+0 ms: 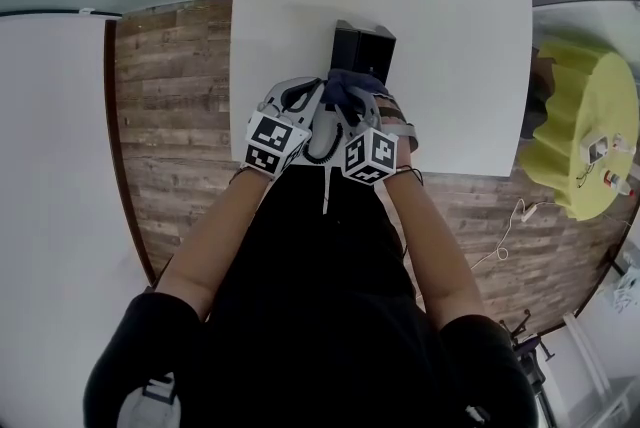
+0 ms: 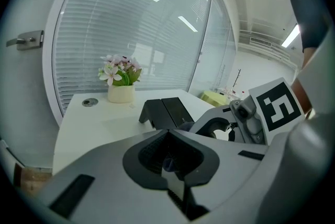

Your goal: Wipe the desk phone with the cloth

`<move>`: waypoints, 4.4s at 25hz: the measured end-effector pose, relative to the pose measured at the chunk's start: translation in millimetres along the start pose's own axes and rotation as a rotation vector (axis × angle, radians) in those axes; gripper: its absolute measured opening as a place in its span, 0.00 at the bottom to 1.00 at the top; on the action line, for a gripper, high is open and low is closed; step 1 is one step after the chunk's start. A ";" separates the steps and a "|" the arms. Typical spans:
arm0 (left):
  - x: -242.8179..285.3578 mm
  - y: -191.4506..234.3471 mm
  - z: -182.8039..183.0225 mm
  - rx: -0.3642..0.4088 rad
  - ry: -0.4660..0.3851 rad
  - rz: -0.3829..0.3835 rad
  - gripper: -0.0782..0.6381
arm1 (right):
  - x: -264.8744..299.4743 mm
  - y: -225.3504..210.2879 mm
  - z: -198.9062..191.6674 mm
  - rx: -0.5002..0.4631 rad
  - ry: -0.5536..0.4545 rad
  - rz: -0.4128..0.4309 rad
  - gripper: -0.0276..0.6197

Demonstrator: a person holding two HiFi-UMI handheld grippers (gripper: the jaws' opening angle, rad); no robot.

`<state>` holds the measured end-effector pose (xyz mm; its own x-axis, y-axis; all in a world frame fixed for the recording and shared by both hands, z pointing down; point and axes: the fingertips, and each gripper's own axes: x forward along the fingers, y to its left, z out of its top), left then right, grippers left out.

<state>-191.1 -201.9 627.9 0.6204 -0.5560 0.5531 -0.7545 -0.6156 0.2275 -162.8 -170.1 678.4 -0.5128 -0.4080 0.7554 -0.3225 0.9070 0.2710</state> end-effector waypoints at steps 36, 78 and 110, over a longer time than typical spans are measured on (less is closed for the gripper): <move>-23.6 -27.9 22.8 0.089 0.009 -0.030 0.12 | -54.4 11.9 12.2 0.065 -0.009 0.050 0.21; 55.8 1.9 90.4 0.094 -0.035 -0.034 0.12 | -28.5 -136.0 -28.0 0.083 0.073 -0.188 0.21; 40.4 -43.1 16.9 0.061 0.043 -0.047 0.12 | -36.6 3.4 -78.8 0.041 0.179 0.030 0.21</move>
<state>-129.9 -207.3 627.0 0.6445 -0.5019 0.5768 -0.7093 -0.6743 0.2057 -82.5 -143.9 698.7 -0.3738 -0.3519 0.8582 -0.3433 0.9120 0.2244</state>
